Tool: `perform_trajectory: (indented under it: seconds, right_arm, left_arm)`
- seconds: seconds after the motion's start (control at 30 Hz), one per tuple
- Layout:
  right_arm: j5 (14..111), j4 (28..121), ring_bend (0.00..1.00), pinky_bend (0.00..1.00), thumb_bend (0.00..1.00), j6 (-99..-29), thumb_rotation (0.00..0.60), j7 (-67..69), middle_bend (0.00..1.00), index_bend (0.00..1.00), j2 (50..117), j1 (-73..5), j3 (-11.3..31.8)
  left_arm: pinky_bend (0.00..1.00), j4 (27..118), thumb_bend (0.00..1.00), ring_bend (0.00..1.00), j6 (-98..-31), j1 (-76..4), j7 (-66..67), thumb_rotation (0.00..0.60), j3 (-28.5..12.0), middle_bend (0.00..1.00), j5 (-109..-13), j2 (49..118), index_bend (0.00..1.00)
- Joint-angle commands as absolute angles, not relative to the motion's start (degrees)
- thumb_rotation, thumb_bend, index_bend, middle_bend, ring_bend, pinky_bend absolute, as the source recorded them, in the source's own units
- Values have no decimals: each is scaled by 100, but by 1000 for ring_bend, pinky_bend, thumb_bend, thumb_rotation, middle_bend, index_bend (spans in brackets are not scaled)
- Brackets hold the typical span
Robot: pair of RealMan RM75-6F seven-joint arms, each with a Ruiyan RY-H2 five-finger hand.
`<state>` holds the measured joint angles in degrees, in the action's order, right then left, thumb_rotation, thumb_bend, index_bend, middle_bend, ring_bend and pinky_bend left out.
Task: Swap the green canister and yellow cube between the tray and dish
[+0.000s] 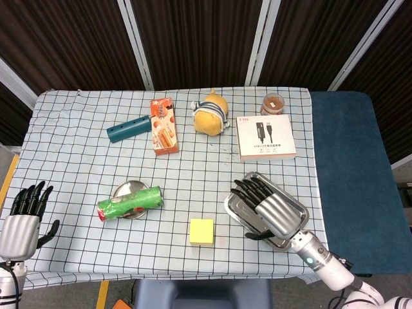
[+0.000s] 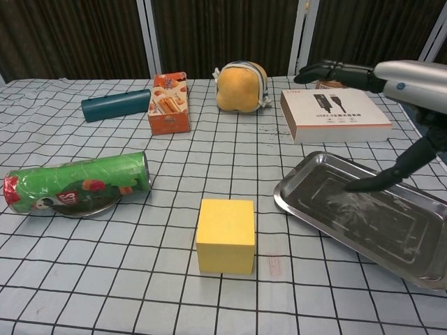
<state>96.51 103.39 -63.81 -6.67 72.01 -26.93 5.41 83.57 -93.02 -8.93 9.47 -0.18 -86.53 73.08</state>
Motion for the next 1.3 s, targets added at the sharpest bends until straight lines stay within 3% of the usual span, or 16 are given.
perform_trajectory:
  seconds: [0.03, 0.47, 0.93, 1.3]
  right_arm:
    - [9338, 10529, 29, 39, 59, -6134, 600, -1088, 52, 4, 7525, -2865, 614]
    - [8122, 10301, 45, 37, 52, -5470, 600, -1869, 85, 52, 8499, -3199, 602]
    - [7646, 9821, 71, 37, 51, -5201, 600, -1929, 121, 105, 9166, -3501, 539]
    - [7580, 9335, 197, 82, 51, -5313, 600, -2147, 252, 276, 9676, -3660, 538]
  left_arm:
    - [94, 8244, 355, 0, -9148, -905, 940, 600, -113, 0, -8525, 7361, 0]
    - [94, 8332, 353, 0, -9043, -825, 889, 600, -255, 0, -8446, 7270, 0]
    - [94, 8361, 351, 0, -8886, -794, 858, 600, -351, 0, -8372, 7237, 0]
    - [94, 8362, 353, 0, -8749, -801, 807, 600, -375, 0, -8362, 7219, 0]
